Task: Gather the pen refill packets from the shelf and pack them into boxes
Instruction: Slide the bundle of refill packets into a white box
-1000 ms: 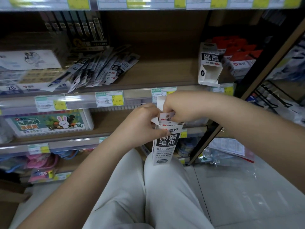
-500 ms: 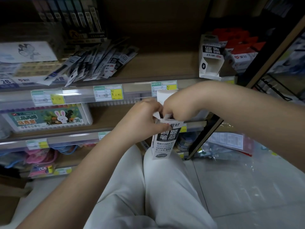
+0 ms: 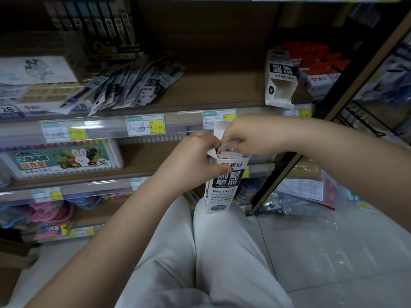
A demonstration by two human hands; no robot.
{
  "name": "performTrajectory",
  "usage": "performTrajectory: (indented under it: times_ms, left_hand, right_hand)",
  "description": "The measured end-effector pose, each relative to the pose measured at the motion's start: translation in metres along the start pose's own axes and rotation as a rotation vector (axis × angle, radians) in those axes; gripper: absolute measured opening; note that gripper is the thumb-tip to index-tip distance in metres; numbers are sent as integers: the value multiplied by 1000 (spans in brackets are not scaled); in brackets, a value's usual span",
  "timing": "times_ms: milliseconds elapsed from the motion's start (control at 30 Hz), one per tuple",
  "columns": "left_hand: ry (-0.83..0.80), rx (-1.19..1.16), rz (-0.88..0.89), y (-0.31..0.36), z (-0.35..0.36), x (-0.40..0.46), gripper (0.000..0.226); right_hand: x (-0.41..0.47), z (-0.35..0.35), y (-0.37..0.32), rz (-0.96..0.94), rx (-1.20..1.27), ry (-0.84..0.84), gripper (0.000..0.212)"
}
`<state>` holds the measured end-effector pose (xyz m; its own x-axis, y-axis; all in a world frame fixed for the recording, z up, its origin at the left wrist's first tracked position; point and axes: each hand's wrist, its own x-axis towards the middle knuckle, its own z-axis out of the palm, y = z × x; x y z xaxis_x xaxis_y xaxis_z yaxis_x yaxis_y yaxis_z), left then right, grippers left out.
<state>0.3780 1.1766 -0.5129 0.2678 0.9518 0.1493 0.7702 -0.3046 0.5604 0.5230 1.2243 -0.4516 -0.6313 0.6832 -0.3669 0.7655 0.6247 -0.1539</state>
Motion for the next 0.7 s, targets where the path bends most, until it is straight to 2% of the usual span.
performTrajectory:
  times_ms: [133,200,433,533,700]
  left_hand:
    - [5,-12,-14,-4,-1,-2,35]
    - [3,-22,-14,-5,-1,-3,36]
    - [-1,-15,-3,-4,-2,-4,34]
    - [-4,-34,-3,-2,-4,-5,29]
    - [-3,14,19,-2,-2,-4,33]
  right_hand:
    - [-7,3,5,5,171,218,6]
    - [-9,5,3,-4,166,279,5]
    - [-6,1,-6,-10,-22,207,9]
    - [-5,3,-11,-25,-27,192,11]
    - [-1,7,-14,-22,-46,203,10]
